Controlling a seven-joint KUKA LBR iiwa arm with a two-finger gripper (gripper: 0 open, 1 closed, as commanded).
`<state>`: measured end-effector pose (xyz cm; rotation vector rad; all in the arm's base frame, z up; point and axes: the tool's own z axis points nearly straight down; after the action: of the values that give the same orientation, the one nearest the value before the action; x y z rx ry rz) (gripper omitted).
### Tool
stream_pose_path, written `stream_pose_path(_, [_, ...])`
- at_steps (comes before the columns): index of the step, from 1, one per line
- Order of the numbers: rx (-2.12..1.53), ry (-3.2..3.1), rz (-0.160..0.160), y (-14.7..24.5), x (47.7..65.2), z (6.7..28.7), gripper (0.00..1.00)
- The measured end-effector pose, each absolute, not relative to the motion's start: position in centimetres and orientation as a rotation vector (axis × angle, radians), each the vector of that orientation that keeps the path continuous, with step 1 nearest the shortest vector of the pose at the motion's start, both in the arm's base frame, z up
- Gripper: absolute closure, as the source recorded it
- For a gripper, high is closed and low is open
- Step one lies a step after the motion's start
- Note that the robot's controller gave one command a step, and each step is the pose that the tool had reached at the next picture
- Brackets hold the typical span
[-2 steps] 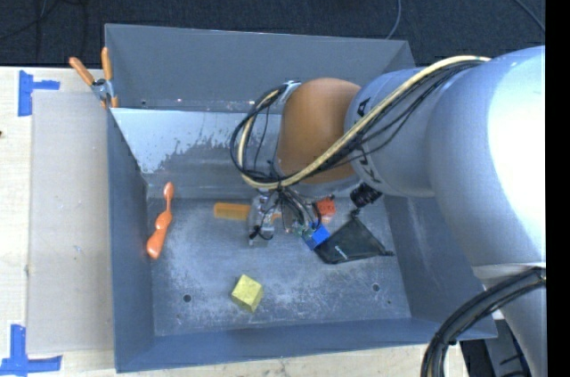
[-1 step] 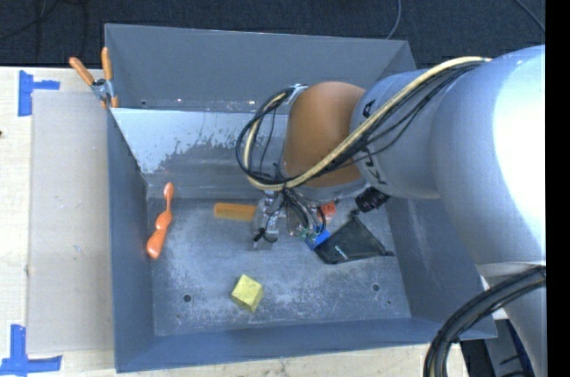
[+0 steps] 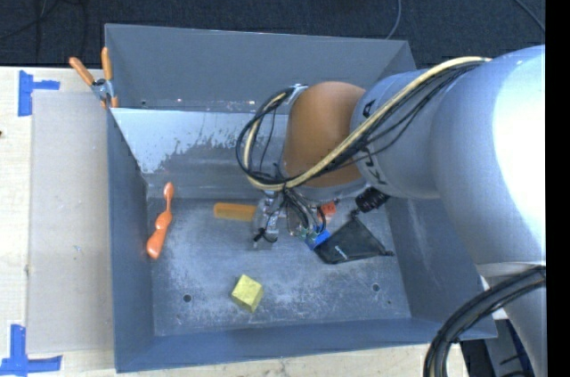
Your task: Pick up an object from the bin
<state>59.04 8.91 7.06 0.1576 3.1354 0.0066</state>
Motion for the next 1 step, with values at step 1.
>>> stream_pose_path(1, [0.159, 3.135, 0.007, 8.90, 59.04, 7.06, 1.00])
